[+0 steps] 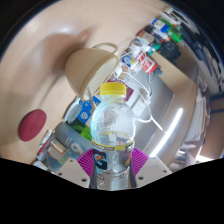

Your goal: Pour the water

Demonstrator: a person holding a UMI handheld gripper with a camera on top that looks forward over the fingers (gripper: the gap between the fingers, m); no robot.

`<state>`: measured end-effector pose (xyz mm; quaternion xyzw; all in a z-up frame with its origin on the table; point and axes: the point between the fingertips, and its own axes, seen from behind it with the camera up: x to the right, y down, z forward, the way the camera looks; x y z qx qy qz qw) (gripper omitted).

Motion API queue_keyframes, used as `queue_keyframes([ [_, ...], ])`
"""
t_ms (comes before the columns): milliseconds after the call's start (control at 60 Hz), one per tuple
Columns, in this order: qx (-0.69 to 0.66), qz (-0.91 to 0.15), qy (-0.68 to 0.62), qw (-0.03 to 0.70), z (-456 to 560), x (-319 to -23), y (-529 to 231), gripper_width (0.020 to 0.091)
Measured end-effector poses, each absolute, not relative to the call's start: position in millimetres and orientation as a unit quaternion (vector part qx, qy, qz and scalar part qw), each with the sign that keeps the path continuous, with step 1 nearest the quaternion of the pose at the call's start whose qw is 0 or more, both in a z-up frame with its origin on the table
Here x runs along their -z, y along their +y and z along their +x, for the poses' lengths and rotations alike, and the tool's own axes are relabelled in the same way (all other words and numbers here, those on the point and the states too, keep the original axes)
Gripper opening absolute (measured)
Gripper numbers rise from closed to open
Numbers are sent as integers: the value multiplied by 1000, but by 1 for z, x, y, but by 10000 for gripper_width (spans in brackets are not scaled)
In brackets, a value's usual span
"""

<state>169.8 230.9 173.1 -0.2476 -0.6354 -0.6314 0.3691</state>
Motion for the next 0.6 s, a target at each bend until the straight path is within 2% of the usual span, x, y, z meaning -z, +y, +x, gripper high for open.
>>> queue_keyframes([
  [150, 658, -185, -654, 323, 156, -171, 232, 459],
  [367, 657, -201, -651, 322, 164, -175, 232, 460],
  [450, 633, -265, -623, 376, 173, -191, 233, 460],
  [517, 575, -375, -568, 453, 190, -205, 237, 459],
  [600, 458, -520, -463, 553, 209, -209, 240, 461],
])
